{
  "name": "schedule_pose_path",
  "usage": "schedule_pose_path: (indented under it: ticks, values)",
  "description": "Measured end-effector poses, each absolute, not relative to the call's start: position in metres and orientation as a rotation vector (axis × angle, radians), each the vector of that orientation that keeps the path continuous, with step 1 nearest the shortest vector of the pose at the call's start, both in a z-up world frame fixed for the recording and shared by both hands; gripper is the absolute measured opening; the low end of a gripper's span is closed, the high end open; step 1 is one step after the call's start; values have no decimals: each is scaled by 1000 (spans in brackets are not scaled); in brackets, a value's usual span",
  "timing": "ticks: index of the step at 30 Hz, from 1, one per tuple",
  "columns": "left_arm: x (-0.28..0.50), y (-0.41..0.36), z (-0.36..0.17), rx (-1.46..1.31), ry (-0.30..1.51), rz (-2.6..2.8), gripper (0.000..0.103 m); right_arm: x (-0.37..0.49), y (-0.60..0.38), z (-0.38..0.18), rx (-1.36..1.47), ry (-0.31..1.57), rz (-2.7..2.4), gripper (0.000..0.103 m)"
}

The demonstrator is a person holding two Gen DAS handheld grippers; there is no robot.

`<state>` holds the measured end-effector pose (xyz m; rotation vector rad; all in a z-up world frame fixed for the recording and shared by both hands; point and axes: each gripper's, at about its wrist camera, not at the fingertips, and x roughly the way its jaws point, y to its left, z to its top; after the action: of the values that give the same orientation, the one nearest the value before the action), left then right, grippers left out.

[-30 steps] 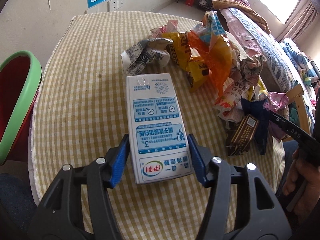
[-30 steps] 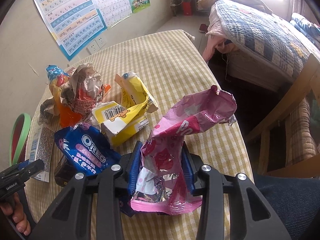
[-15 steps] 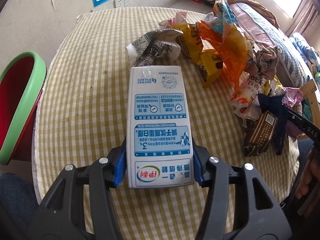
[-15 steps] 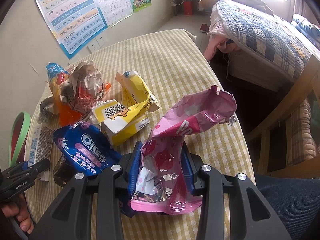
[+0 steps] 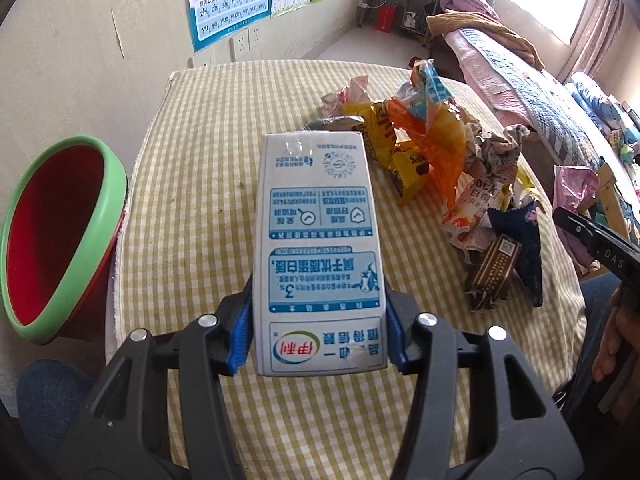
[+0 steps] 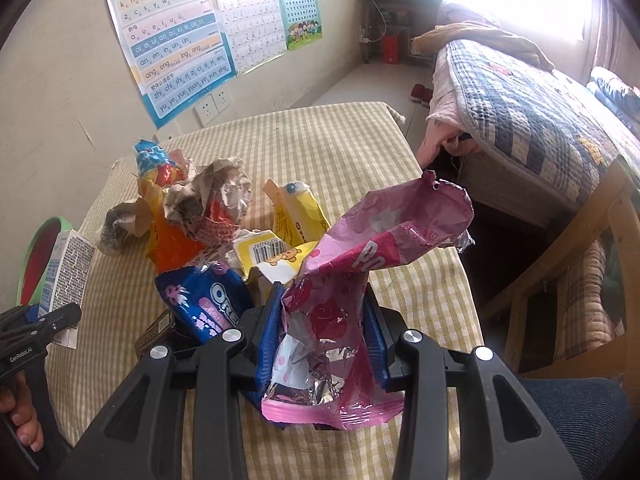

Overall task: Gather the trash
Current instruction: 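Carry the carton and pink-white wrapper over the red bin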

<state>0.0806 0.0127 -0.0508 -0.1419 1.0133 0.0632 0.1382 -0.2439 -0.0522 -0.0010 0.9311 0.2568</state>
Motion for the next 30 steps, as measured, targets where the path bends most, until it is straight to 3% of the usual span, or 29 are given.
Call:
schedule_pose_path:
  ticks: [14, 30]
  values:
    - [52, 60, -21, -170, 863, 144, 51, 121, -199, -12, -43, 852, 382, 37]
    - [21, 151, 7, -226, 748, 301, 51, 111, -78, 5, -129, 807, 642, 37]
